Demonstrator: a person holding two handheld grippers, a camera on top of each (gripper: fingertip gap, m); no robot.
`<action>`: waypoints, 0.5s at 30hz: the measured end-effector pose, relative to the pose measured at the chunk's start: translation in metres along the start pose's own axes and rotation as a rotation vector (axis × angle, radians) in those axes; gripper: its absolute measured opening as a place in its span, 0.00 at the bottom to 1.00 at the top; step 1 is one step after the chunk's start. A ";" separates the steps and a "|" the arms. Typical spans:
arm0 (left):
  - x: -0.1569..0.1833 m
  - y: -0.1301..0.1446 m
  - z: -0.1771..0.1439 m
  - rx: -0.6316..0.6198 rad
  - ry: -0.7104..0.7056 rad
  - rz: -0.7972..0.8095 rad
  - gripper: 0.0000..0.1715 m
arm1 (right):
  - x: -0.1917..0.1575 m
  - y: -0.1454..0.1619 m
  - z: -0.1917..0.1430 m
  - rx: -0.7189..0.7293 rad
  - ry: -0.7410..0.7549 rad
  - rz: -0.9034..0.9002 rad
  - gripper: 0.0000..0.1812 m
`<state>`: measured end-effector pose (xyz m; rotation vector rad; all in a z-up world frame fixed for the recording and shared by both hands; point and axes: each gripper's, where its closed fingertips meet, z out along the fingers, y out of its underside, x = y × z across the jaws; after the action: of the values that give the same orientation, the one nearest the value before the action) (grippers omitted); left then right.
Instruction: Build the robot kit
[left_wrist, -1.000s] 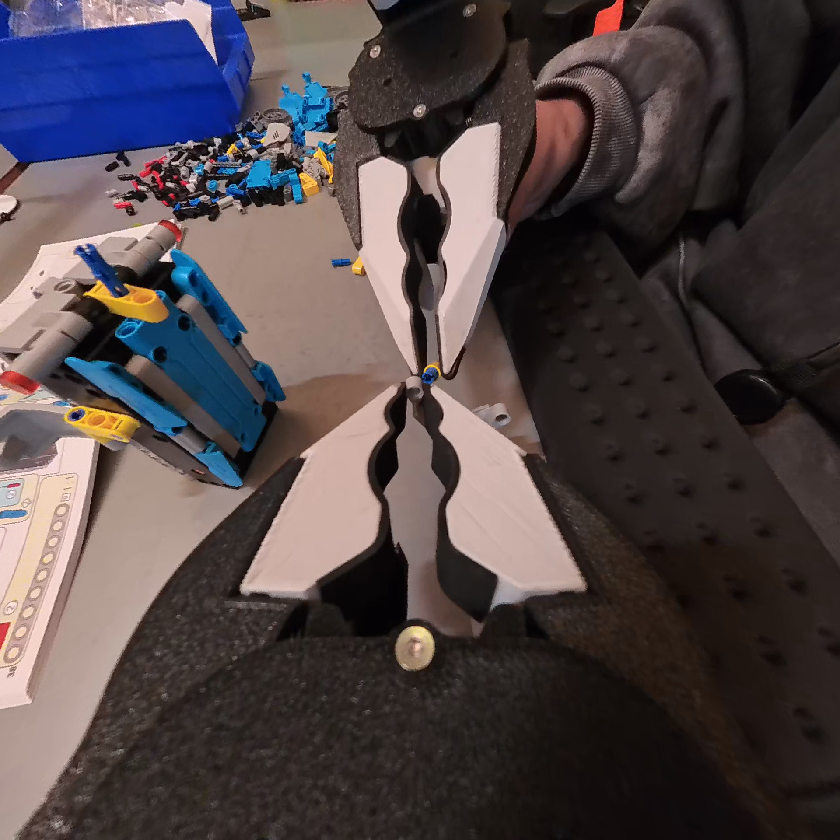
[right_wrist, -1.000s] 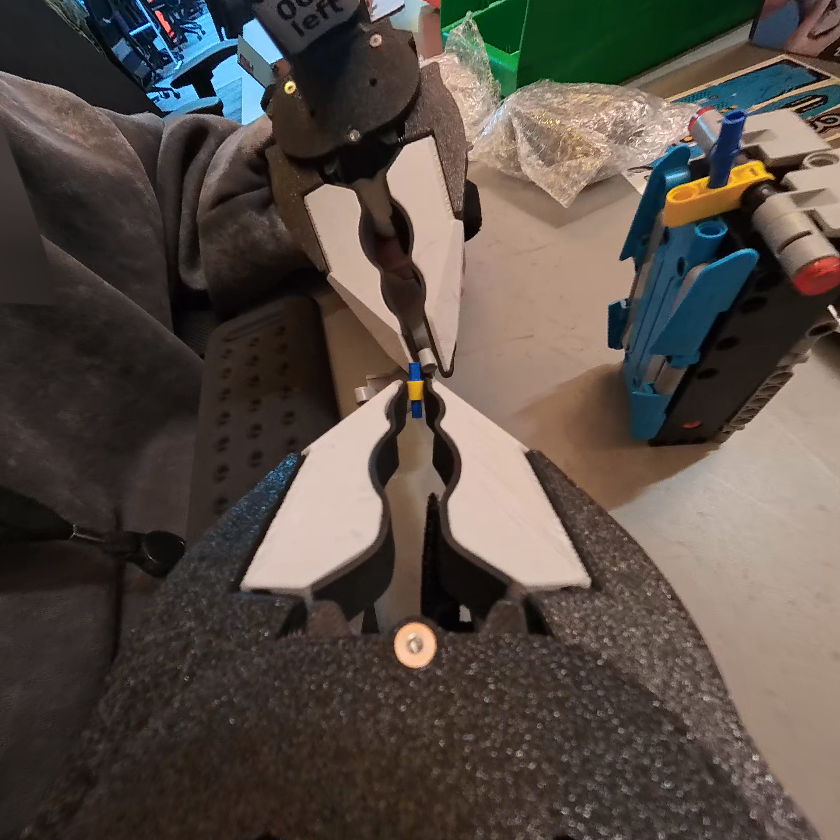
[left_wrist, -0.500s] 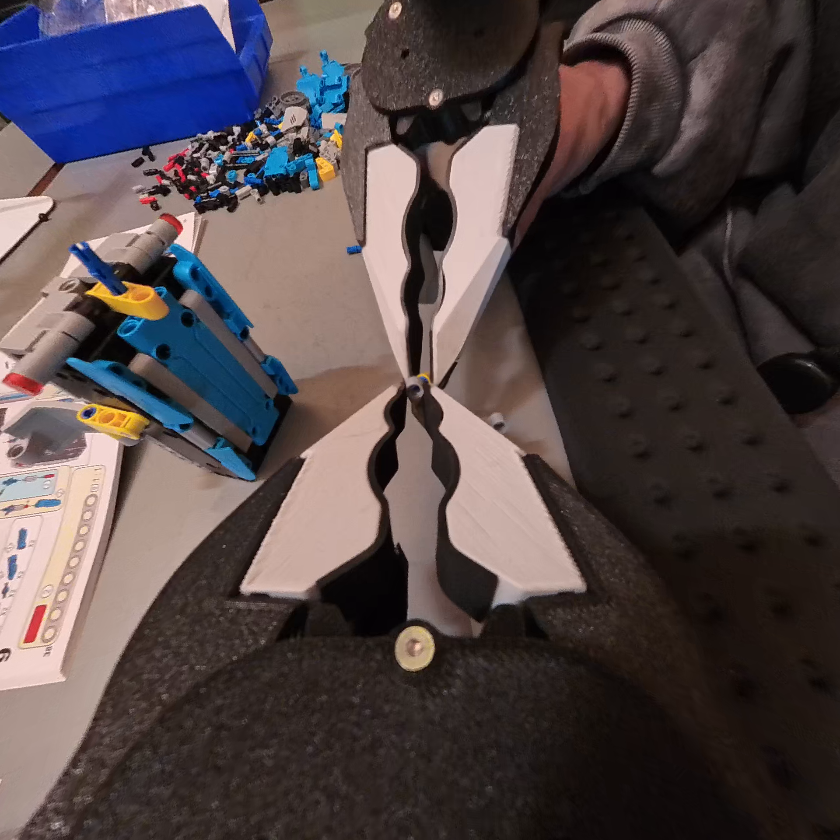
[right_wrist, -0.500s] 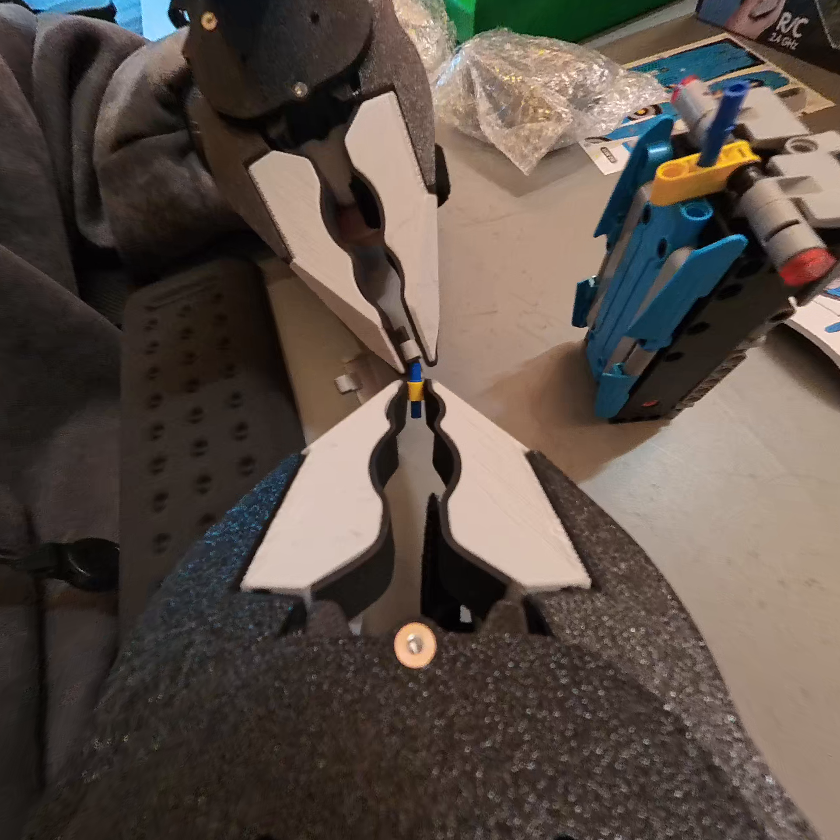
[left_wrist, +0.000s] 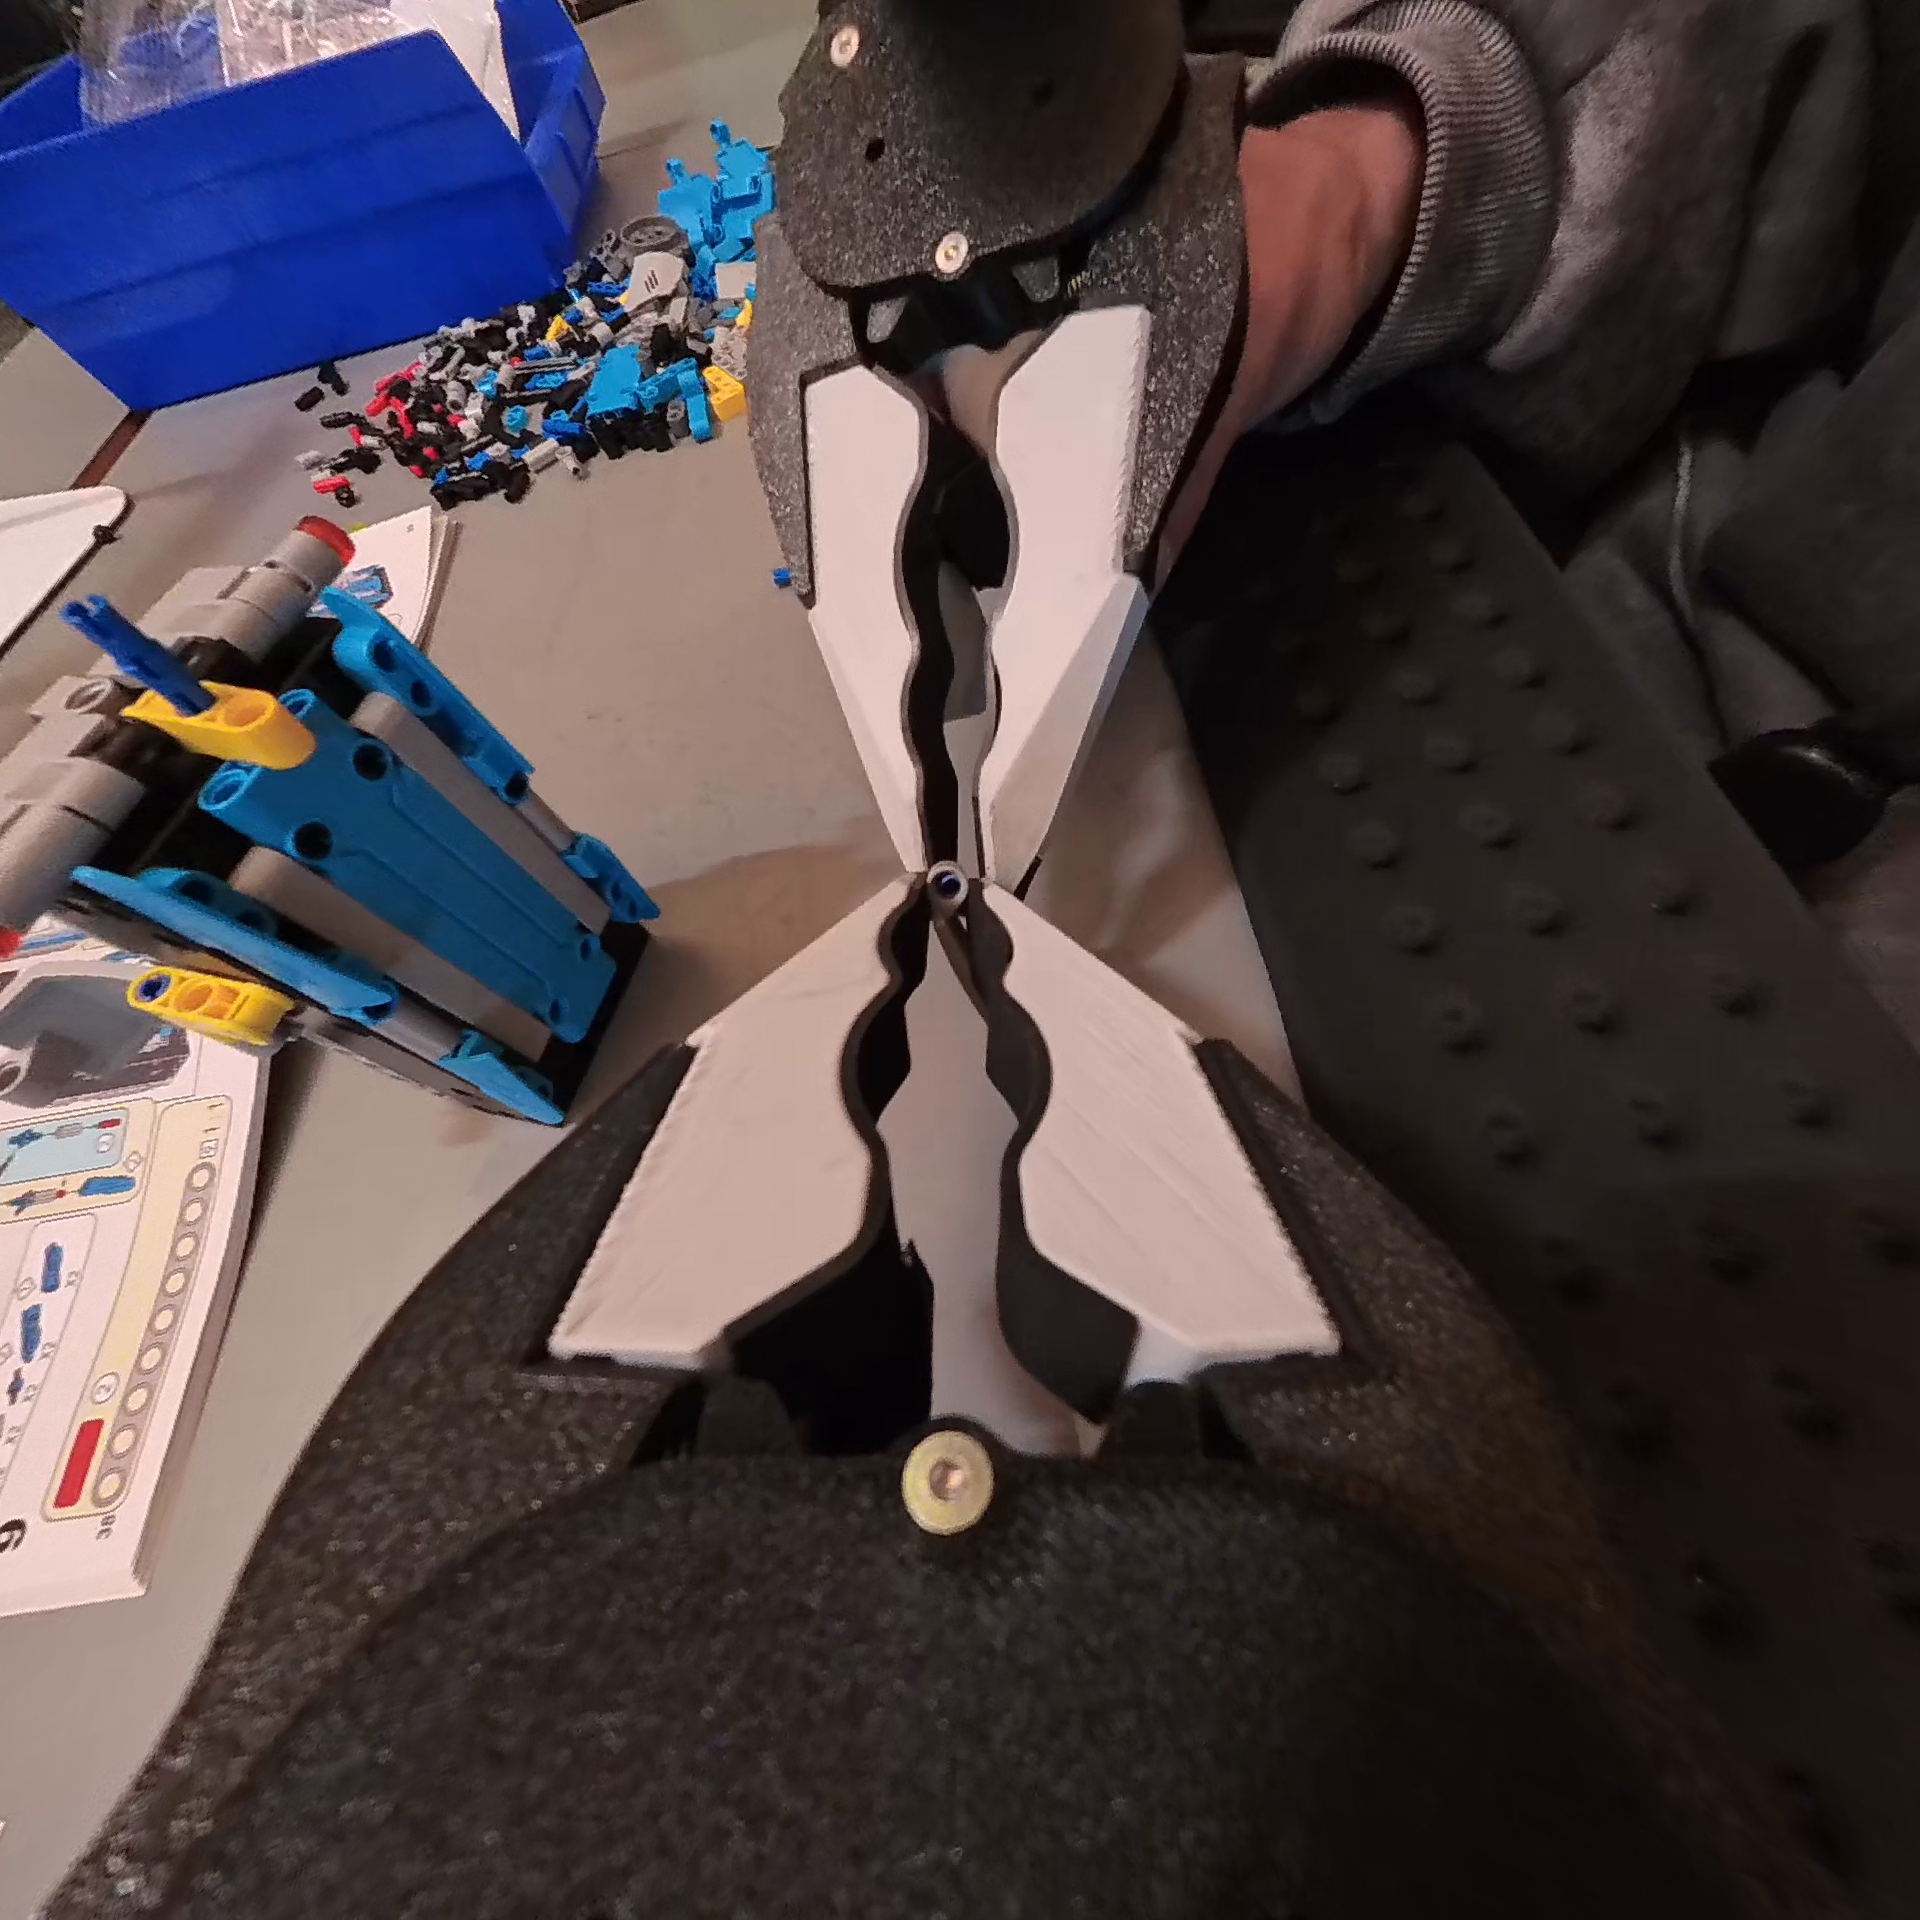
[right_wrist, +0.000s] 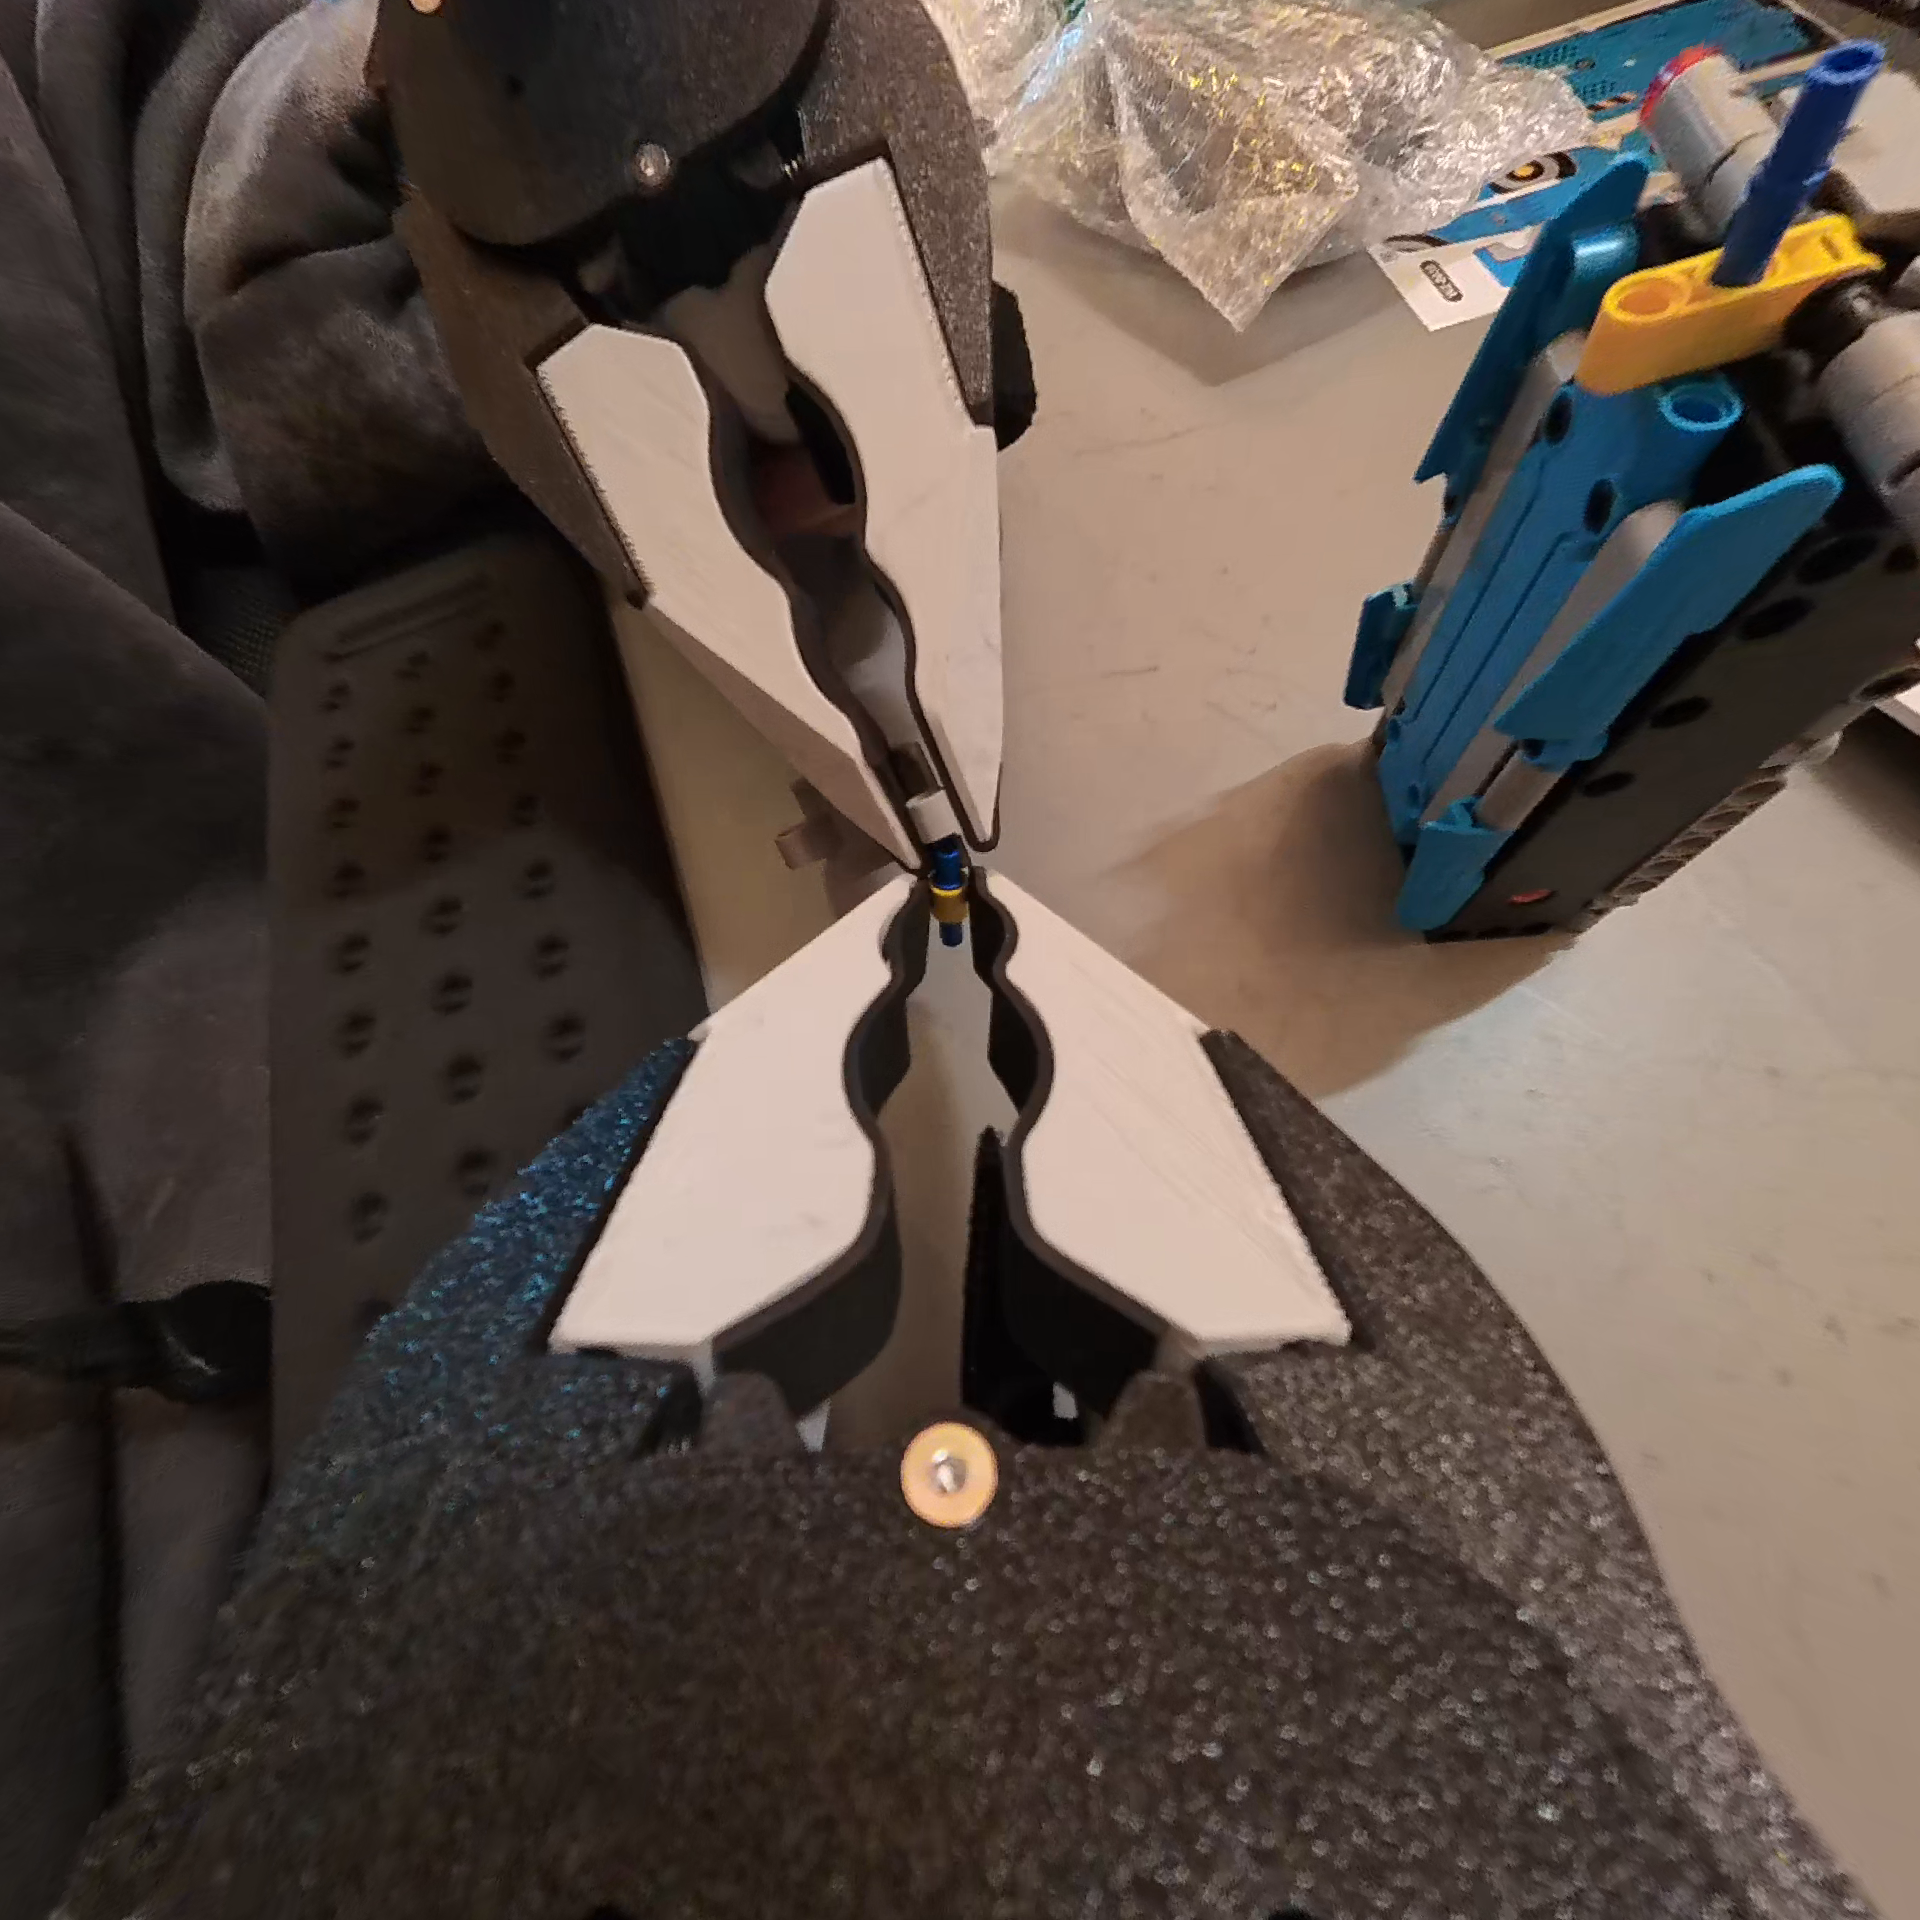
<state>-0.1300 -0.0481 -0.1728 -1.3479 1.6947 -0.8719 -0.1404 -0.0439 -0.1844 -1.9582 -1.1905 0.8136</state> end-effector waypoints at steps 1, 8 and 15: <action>0.000 -0.001 0.000 0.006 -0.008 0.010 0.03 | 0.000 -0.001 -0.001 0.008 -0.008 0.009 0.04; -0.014 -0.017 -0.011 0.087 -0.125 0.070 0.04 | 0.002 -0.018 -0.025 0.163 -0.146 0.086 0.04; -0.038 -0.025 -0.029 0.272 -0.108 -0.120 0.03 | 0.044 -0.048 -0.099 0.602 -0.311 0.281 0.04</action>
<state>-0.1399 -0.0146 -0.1315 -1.2950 1.3689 -1.0375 -0.0679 -0.0117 -0.0967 -1.5392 -0.7100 1.4707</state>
